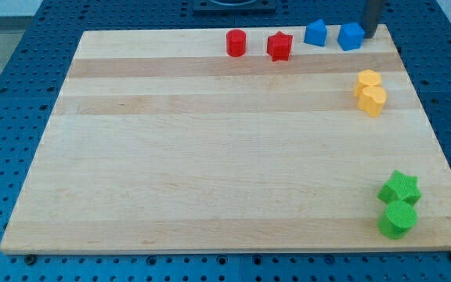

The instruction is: Move blue cube close to red star

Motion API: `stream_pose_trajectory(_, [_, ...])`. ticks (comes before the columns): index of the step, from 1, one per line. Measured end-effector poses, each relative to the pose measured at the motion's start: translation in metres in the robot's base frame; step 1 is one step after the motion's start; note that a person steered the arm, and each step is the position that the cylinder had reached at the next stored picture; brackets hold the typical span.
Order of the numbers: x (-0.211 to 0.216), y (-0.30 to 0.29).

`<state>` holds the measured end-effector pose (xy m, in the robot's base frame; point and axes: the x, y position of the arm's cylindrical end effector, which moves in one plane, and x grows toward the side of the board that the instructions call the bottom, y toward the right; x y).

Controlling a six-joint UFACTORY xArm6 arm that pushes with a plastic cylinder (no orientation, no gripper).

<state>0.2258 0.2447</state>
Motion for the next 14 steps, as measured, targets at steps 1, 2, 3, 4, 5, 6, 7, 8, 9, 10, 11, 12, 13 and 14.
stream_pose_trajectory(1, [0.025, -0.001])
stream_pose_trajectory(2, [0.028, -0.027])
stream_pose_trajectory(3, [0.027, -0.039])
stream_pose_trajectory(4, [0.034, -0.037])
stream_pose_trajectory(5, [0.035, -0.002])
stream_pose_trajectory(6, [0.020, 0.019])
stream_pose_trajectory(7, [0.012, 0.011])
stream_pose_trajectory(8, [0.008, -0.006])
stream_pose_trajectory(9, [0.005, -0.039])
stream_pose_trajectory(10, [0.004, -0.056])
stream_pose_trajectory(11, [0.007, -0.067])
stream_pose_trajectory(12, [0.013, -0.081])
stream_pose_trajectory(13, [0.016, -0.090])
stream_pose_trajectory(14, [0.019, -0.093])
